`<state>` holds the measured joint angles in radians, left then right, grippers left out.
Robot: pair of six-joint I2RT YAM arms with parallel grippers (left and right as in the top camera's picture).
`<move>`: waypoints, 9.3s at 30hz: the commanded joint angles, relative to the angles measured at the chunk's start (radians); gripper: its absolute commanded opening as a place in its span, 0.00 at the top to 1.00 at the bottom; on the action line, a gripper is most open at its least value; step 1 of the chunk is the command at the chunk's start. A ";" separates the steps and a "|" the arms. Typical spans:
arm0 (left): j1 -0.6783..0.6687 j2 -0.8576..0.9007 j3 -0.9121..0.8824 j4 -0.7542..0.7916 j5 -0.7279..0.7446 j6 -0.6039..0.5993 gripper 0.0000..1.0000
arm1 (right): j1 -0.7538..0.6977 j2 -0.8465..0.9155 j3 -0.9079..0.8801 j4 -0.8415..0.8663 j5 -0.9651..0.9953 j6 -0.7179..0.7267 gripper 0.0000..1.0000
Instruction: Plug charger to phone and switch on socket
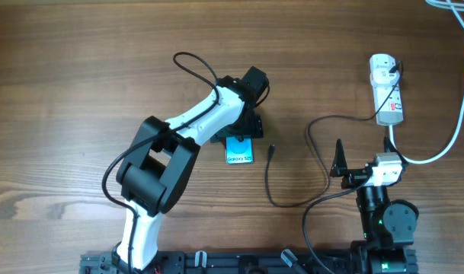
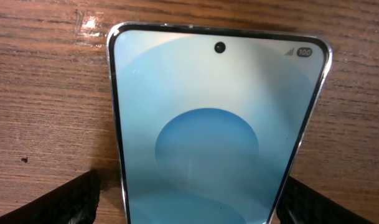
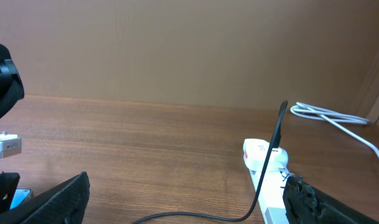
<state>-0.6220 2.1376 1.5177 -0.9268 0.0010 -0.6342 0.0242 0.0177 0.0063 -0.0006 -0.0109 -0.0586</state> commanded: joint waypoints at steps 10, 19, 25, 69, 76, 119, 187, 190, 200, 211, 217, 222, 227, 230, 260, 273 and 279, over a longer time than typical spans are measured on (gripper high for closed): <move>-0.005 0.055 -0.013 -0.005 0.066 -0.011 0.22 | -0.005 -0.004 -0.001 0.003 -0.013 -0.018 0.00; -0.005 0.055 -0.013 -0.005 0.066 -0.011 0.23 | -0.005 -0.004 -0.001 0.003 -0.013 -0.018 0.00; -0.002 0.051 -0.008 -0.007 0.082 -0.010 0.22 | -0.005 -0.004 -0.001 0.003 -0.012 -0.018 0.00; 0.350 -0.165 0.095 -0.048 1.417 -0.003 0.24 | -0.005 -0.004 -0.001 0.003 -0.013 -0.018 0.00; 0.394 -0.165 0.095 -0.042 1.558 -0.003 0.26 | -0.005 -0.004 -0.001 0.003 -0.013 -0.018 0.00; 0.521 -0.167 0.095 -0.051 1.577 -0.212 0.32 | -0.005 -0.004 -0.001 0.003 -0.013 -0.018 0.00; 0.521 -0.176 0.095 -0.057 1.576 -0.212 0.33 | 0.001 0.678 0.835 -0.159 -1.069 0.596 0.04; 0.521 -0.176 0.095 -0.058 1.576 -0.212 0.33 | 0.028 0.732 0.937 -0.303 -0.977 0.546 0.03; 0.521 -0.176 0.095 -0.057 1.576 -0.212 0.33 | 0.418 1.089 1.509 -0.992 -0.233 0.329 0.01; 0.521 -0.176 0.095 -0.057 1.576 -0.212 0.33 | 0.791 1.457 1.721 -0.993 0.254 0.532 0.01; 0.521 -0.176 0.095 -0.057 1.576 -0.212 0.33 | 0.791 1.537 1.721 -0.957 0.259 0.559 0.01; 0.521 -0.176 0.095 -0.057 1.576 -0.212 0.34 | 0.791 1.601 1.720 -0.893 0.261 0.557 0.00; 0.521 -0.176 0.095 -0.057 1.576 -0.212 0.34 | 0.787 1.628 1.719 -0.895 0.294 0.578 0.16; 0.521 -0.176 0.095 -0.057 1.576 -0.211 0.34 | 0.786 1.628 1.719 -0.890 0.311 0.638 0.19; 0.521 -0.176 0.095 -0.058 1.576 -0.212 0.33 | 0.786 1.629 1.701 -0.838 0.370 0.689 0.58; 0.521 -0.176 0.095 -0.058 1.576 -0.212 0.33 | 0.786 1.639 1.701 -0.840 0.370 0.690 0.57; 0.521 -0.176 0.095 -0.058 1.576 -0.212 0.33 | 0.786 1.647 1.701 -0.848 0.369 0.690 0.66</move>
<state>-0.1036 2.0006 1.5906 -0.9840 1.5211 -0.8440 0.8135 1.6413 1.6955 -0.8486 0.3416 0.6289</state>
